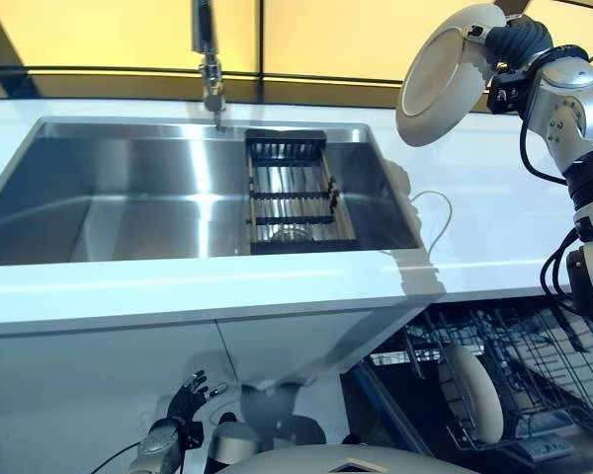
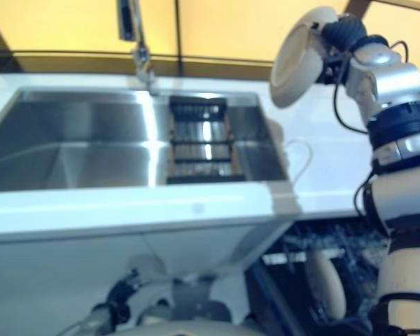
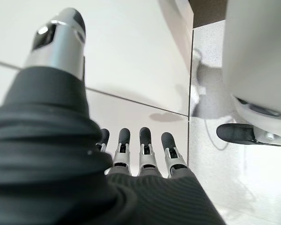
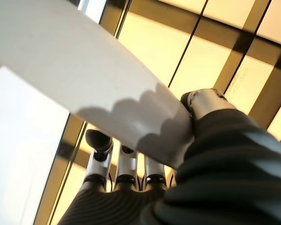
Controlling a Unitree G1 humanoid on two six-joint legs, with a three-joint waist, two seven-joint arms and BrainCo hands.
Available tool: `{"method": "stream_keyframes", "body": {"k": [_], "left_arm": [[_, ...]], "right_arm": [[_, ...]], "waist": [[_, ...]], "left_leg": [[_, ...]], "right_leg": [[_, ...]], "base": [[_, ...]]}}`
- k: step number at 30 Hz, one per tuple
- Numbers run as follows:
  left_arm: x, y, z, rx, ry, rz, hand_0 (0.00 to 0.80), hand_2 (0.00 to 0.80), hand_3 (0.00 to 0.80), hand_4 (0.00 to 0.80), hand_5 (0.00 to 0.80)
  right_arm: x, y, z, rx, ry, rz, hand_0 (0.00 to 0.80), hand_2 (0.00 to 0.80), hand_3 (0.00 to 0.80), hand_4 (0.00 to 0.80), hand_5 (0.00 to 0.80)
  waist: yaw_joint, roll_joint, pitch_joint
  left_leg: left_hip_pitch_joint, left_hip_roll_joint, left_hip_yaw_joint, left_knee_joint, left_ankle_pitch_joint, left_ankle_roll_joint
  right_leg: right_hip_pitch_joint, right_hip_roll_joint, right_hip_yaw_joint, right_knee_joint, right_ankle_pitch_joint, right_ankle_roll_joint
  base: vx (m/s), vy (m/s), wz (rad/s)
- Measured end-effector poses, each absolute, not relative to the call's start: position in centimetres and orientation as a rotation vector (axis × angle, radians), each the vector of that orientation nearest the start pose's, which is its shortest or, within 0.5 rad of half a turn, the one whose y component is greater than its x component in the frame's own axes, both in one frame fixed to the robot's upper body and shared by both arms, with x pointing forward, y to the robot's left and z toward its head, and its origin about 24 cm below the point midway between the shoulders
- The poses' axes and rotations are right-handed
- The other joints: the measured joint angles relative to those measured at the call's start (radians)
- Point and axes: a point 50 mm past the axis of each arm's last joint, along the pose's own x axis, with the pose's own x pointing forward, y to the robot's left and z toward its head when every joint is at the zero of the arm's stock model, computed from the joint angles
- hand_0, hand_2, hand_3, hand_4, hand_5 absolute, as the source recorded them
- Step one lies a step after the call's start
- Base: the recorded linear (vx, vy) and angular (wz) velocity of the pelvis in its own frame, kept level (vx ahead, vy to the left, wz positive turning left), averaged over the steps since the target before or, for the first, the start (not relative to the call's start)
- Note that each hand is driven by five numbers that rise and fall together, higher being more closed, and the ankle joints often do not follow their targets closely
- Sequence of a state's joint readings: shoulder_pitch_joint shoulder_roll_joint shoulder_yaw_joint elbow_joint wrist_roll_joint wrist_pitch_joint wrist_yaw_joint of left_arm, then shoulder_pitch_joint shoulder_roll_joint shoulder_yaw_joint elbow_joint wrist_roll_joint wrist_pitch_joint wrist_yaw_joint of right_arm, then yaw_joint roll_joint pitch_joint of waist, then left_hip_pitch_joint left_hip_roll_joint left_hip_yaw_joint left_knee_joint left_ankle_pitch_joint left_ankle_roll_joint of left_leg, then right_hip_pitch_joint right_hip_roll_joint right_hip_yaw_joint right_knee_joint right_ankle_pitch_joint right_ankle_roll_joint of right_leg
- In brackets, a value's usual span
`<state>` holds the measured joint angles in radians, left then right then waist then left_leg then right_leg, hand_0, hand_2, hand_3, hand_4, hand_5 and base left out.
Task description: Take plates into dishwasher
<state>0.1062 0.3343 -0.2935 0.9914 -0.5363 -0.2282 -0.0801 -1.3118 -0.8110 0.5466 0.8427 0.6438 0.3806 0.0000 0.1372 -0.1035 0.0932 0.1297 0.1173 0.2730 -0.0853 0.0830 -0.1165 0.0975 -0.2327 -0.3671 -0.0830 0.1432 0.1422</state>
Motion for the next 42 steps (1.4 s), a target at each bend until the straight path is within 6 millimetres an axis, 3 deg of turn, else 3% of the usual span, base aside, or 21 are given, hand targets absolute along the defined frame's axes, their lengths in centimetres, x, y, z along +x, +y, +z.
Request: {"method": "stream_keyframes", "body": {"k": [7, 14, 24, 34, 39, 42], "left_arm": [[11.0, 24.2, -13.8, -0.051, 0.882, 0.134, 0.000, 0.000, 0.000, 0.000, 0.000], [10.6, 24.9, -13.9, -0.040, 0.899, 0.159, 0.000, 0.000, 0.000, 0.000, 0.000], [9.8, 26.2, -13.9, -0.029, 0.924, 0.207, 0.000, 0.000, 0.000, 0.000, 0.000], [9.6, 26.6, -13.9, -0.031, 0.926, 0.234, 0.000, 0.000, 0.000, 0.000, 0.000], [9.6, 26.9, -13.8, -0.035, 0.922, 0.251, 0.000, 0.000, 0.000, 0.000, 0.000], [9.7, 27.0, -13.8, -0.034, 0.918, 0.252, 0.000, 0.000, 0.000, 0.000, 0.000]], "right_arm": [[38.6, -27.8, 28.2, -0.520, 0.084, -0.094, 0.800, 0.800, 0.800, 0.800, 0.800], [37.1, -30.4, 26.4, -0.577, 0.168, -0.082, 0.800, 0.800, 0.800, 0.800, 0.800], [33.4, -36.0, 24.9, -0.630, 0.277, -0.163, 0.800, 0.800, 0.800, 0.800, 0.800], [30.2, -38.8, 21.0, -0.689, 0.350, -0.155, 0.800, 0.800, 0.800, 0.800, 0.800], [29.2, -39.0, 19.9, -0.753, 0.349, -0.117, 0.800, 0.800, 0.800, 0.800, 0.800], [28.8, -39.0, 19.4, -0.958, 0.347, -0.115, 0.800, 0.800, 0.800, 0.800, 0.800]], "waist": [[-0.052, -0.023, -0.032], [-0.098, -0.034, -0.044], [-0.134, -0.039, -0.043], [-0.186, -0.059, -0.027], [-0.204, -0.062, -0.013], [-0.204, -0.060, -0.002]], "left_leg": [[0.016, 0.016, 0.047, 0.000, -0.006, -0.008], [0.025, 0.021, 0.088, -0.001, -0.012, -0.009], [0.035, 0.036, 0.151, -0.001, -0.024, -0.020], [0.036, 0.038, 0.192, -0.001, -0.028, -0.024], [0.035, 0.038, 0.199, -0.001, -0.029, -0.025], [0.037, 0.038, 0.208, -0.001, -0.031, -0.026]], "right_leg": [[-0.020, 0.018, 0.046, 0.000, 0.006, -0.009], [-0.039, 0.028, 0.088, 0.000, 0.011, -0.011], [-0.075, 0.051, 0.146, 0.000, 0.020, -0.018], [-0.103, 0.060, 0.181, 0.000, 0.028, -0.020], [-0.110, 0.060, 0.184, 0.000, 0.029, -0.019], [-0.114, 0.062, 0.190, 0.000, 0.031, -0.018]], "base": [[-0.047, -0.046, -0.22], [-0.052, -0.027, -0.18], [-0.034, -0.021, -0.19], [-0.031, -0.033, -0.12], [-0.039, -0.039, -0.05], [-0.022, -0.028, -0.10]]}}
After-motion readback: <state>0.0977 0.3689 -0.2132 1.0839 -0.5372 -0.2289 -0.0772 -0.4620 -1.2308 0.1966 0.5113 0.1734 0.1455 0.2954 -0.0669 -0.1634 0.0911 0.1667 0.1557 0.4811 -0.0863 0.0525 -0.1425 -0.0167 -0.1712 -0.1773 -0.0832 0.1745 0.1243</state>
